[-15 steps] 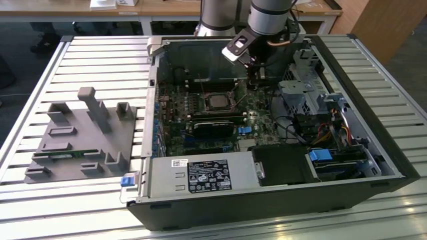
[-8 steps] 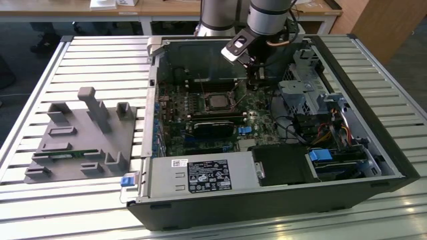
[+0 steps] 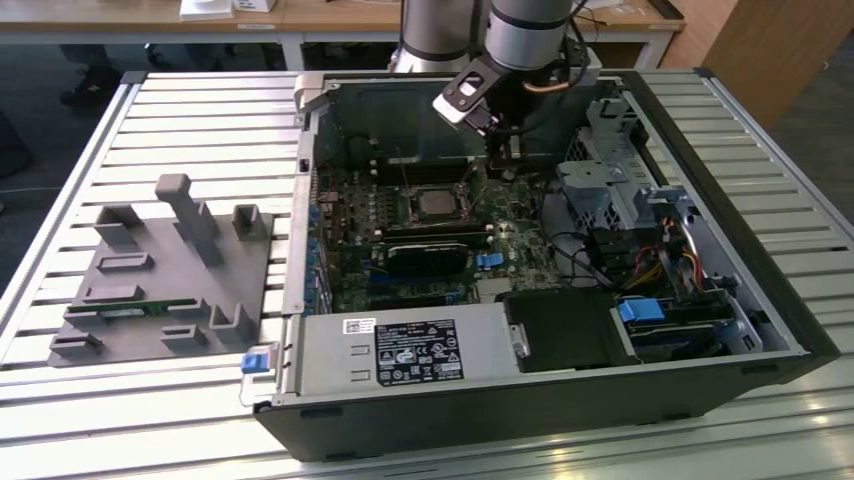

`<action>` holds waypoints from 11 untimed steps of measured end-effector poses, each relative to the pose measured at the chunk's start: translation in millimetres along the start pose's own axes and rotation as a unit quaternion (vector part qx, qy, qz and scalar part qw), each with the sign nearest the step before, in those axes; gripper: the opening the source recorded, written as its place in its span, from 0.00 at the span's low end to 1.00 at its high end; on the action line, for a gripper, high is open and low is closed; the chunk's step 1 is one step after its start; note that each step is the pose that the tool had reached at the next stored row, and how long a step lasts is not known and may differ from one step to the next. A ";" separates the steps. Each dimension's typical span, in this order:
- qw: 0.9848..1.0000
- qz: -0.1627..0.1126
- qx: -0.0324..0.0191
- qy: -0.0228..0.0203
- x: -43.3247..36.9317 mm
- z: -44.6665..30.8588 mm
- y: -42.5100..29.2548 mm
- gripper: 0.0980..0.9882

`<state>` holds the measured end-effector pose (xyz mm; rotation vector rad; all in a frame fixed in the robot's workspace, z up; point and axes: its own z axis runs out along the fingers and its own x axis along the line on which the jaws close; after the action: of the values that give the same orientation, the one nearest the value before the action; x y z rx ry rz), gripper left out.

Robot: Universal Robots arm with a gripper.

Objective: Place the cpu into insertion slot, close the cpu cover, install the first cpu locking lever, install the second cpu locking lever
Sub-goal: 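Close the cpu cover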

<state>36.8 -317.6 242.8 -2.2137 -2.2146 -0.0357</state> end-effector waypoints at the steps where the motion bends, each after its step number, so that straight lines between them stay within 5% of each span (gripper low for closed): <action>1: 1.000 0.000 0.000 0.000 0.0 0.0 -0.7 0.02; 11: 1.000 0.000 0.000 0.000 0.0 0.2 -6.9 0.02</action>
<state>29.9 -317.6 242.6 -2.2135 -2.2144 -0.0362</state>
